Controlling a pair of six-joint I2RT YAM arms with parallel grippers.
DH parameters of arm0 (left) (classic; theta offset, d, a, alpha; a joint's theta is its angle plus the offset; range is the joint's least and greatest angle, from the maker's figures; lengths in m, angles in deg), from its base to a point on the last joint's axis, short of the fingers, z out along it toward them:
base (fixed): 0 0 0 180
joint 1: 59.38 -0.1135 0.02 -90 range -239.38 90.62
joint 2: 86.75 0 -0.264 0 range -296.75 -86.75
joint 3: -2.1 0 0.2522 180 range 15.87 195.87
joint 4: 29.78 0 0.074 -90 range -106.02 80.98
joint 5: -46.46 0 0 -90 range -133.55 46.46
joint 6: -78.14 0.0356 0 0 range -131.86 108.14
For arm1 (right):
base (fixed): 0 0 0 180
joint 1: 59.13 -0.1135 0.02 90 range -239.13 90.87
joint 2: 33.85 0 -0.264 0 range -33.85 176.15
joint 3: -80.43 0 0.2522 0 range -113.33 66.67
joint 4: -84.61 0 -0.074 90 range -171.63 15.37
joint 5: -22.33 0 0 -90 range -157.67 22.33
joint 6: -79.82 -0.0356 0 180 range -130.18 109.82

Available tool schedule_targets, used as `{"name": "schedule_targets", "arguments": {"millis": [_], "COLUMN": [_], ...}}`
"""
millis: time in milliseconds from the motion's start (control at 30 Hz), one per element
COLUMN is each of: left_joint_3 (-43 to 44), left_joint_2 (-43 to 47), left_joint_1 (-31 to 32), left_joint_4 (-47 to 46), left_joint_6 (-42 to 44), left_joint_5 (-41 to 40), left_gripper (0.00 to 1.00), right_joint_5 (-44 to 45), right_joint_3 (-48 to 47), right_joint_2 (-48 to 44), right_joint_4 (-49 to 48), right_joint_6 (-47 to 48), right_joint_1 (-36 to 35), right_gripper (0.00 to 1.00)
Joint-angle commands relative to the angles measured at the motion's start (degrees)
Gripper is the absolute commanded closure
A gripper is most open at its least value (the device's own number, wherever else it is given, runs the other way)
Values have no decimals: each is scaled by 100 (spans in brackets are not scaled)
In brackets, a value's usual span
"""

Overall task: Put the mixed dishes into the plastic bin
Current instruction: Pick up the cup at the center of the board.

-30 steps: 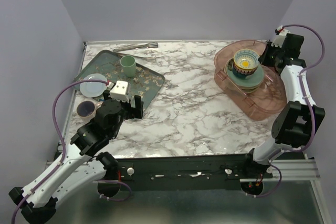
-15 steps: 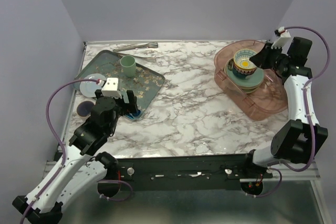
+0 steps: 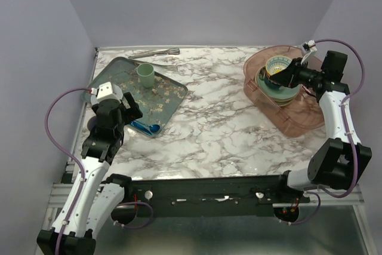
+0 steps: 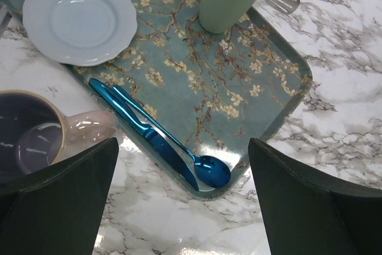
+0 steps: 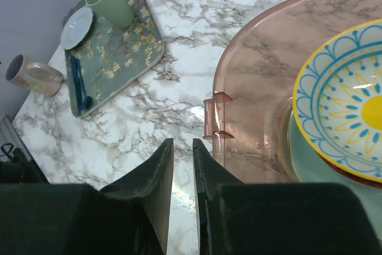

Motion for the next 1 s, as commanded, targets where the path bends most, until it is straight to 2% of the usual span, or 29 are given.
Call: {"name": "schedule_targets", "arguments": {"millis": [0,300,567,733,967], "left_joint_3": [-142,-212,-247,-169,218], "left_joint_2": [109,171,250,233,-417], "left_joint_1": [-304,-339,-348,-357,-444], "left_joint_4": [-157,1,247,668,1907], "left_joint_6": [-439,-773,-1282,-2194,-3522], "left_joint_5": [188,-93,-672,-1182,-2027], "left_gripper": [1,2,4,4,3], "right_joint_5": [-473,-605,-693,-746,-807], "right_joint_3": [140,166,193,236,237], "right_joint_2": [-241,-426,-540,-584,-620], "right_joint_4": [-115,-124,-124,-124,-124], "right_joint_6": [66,31,66,83,83], "right_joint_1": [-141,-388,-441,-441,-485], "right_gripper": [73,70,68,67,67]}}
